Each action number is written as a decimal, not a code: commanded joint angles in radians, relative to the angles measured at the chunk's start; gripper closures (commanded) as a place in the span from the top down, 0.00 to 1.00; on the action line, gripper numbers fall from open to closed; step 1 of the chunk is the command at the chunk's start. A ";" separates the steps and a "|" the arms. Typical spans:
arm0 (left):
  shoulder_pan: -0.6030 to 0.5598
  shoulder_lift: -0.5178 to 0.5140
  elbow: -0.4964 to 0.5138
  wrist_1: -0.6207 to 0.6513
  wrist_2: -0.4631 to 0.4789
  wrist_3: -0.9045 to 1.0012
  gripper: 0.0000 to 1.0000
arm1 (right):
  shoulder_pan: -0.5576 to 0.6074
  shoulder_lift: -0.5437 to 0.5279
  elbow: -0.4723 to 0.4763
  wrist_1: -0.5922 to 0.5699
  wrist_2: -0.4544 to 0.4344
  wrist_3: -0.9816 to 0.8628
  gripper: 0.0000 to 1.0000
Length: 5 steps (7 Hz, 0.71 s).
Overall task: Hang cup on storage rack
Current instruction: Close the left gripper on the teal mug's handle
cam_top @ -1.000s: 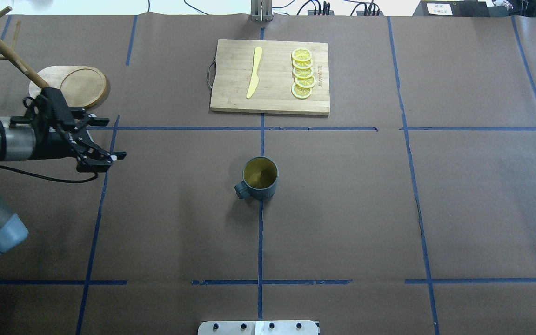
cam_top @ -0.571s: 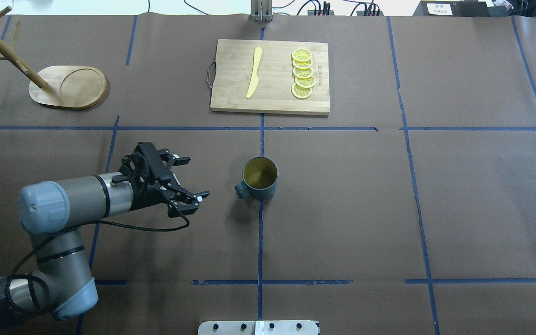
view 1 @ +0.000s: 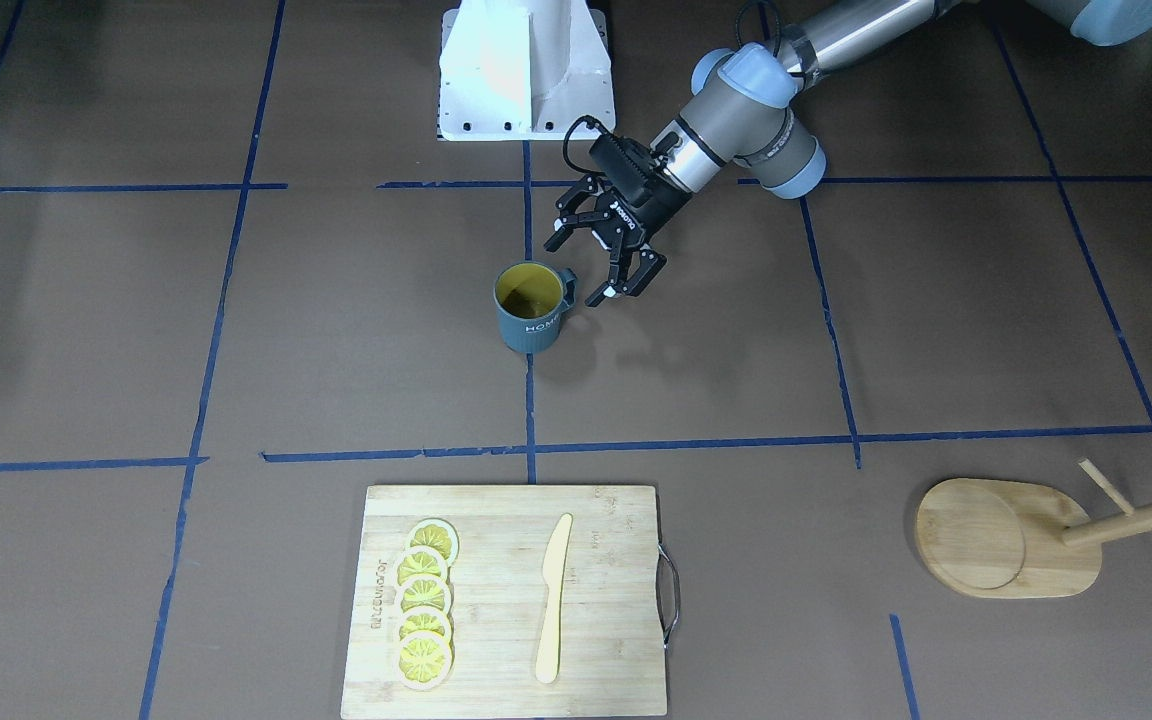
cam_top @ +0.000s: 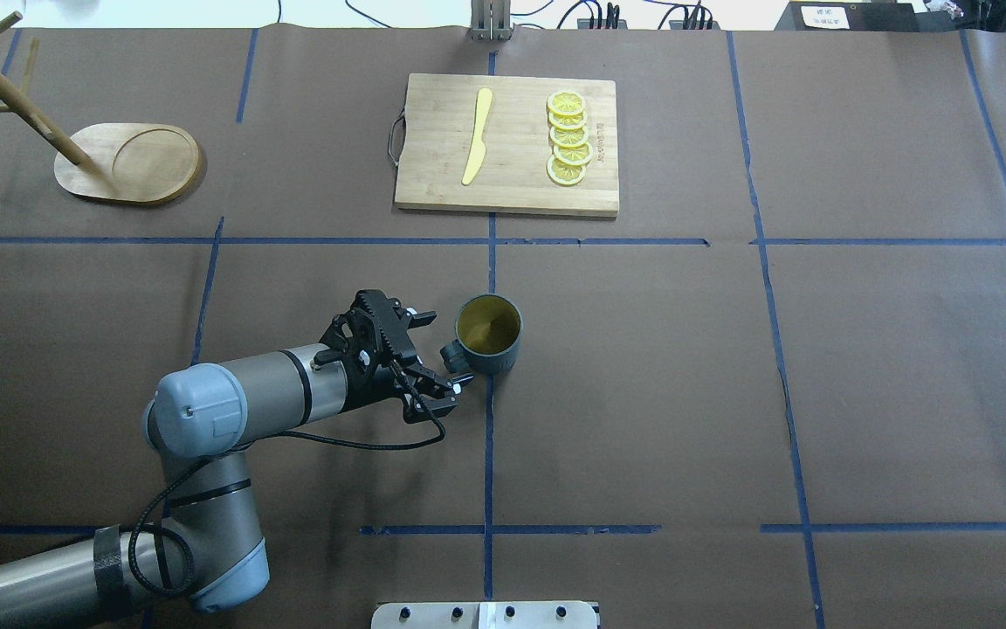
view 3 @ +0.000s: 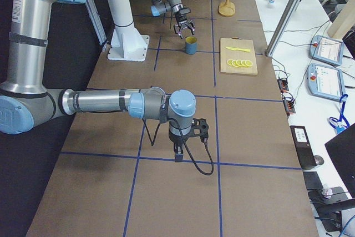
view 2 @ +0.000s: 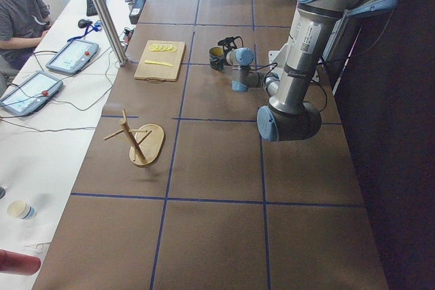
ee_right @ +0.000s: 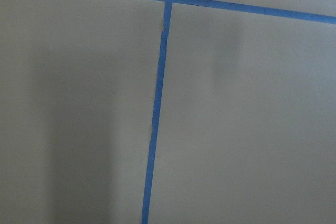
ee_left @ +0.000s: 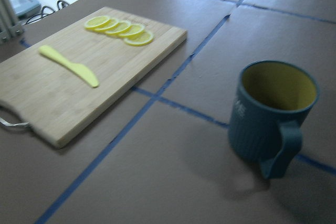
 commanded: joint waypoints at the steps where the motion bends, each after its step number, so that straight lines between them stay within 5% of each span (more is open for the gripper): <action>1: 0.005 -0.011 0.031 -0.003 0.057 -0.001 0.98 | 0.000 0.000 0.002 0.000 0.001 0.002 1.00; 3: 0.027 -0.037 0.066 -0.003 0.096 -0.004 0.82 | 0.000 0.000 0.002 0.000 0.000 0.002 1.00; 5: 0.037 -0.038 0.084 -0.003 0.097 -0.026 0.50 | 0.000 0.000 0.002 0.000 0.000 0.002 1.00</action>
